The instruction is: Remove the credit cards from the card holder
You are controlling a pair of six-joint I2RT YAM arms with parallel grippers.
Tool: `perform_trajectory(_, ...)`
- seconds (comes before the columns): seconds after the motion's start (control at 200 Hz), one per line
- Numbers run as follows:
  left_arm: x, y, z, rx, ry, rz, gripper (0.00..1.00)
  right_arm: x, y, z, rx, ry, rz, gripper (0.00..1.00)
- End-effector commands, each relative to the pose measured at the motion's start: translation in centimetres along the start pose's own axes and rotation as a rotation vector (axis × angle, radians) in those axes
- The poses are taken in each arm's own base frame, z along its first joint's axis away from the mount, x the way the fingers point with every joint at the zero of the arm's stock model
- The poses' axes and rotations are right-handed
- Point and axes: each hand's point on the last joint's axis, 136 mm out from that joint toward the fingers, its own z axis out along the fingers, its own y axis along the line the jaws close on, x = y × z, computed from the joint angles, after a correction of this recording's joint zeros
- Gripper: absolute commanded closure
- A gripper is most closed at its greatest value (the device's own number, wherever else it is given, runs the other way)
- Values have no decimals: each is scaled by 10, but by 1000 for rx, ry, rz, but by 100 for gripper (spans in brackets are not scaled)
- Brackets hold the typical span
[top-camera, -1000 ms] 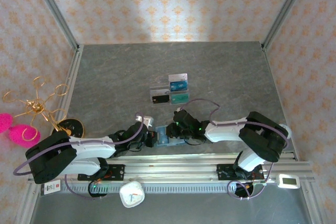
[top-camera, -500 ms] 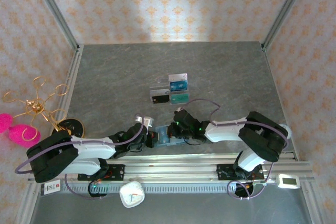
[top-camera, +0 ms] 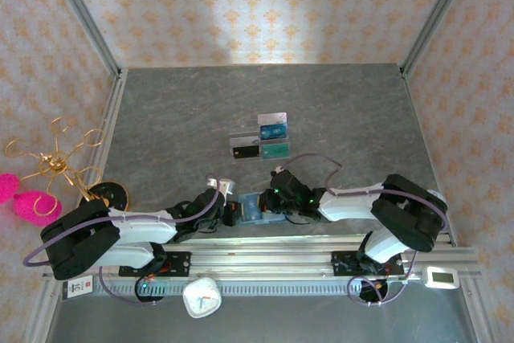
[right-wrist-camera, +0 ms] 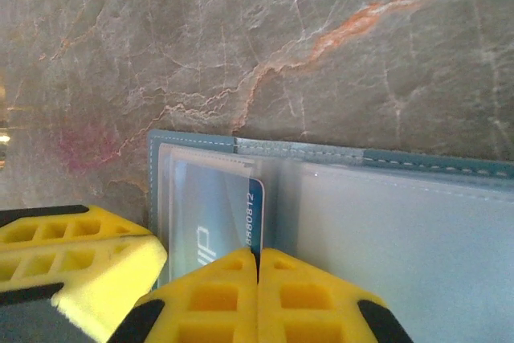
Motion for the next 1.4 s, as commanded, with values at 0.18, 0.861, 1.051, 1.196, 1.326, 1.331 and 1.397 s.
perform_trajectory(0.18, 7, 7, 1, -25, 36, -2, 100, 1, -6, -1, 17, -7, -11, 96)
perform_trajectory(0.861, 5, 5, 1, -11, 33, -10, 100, 0, -11, -5, 33, -25, -2, 100)
perform_trajectory(1.051, -8, 4, -7, -3, -9, -8, 100, 1, -21, -18, 54, -50, 6, 100)
perform_trajectory(1.196, -37, -24, -19, 43, -88, 37, 100, 5, -21, -13, 48, -31, 2, 100)
perform_trajectory(1.326, -34, -40, -9, 69, -55, 68, 100, 6, -20, -9, 42, -24, 2, 100)
perform_trajectory(1.331, -33, -40, -8, 68, -52, 69, 100, 6, -20, -9, 42, -24, 2, 100)
perform_trajectory(1.397, -26, -40, -1, 66, -32, 72, 100, 5, -20, -9, 42, -26, 1, 100)
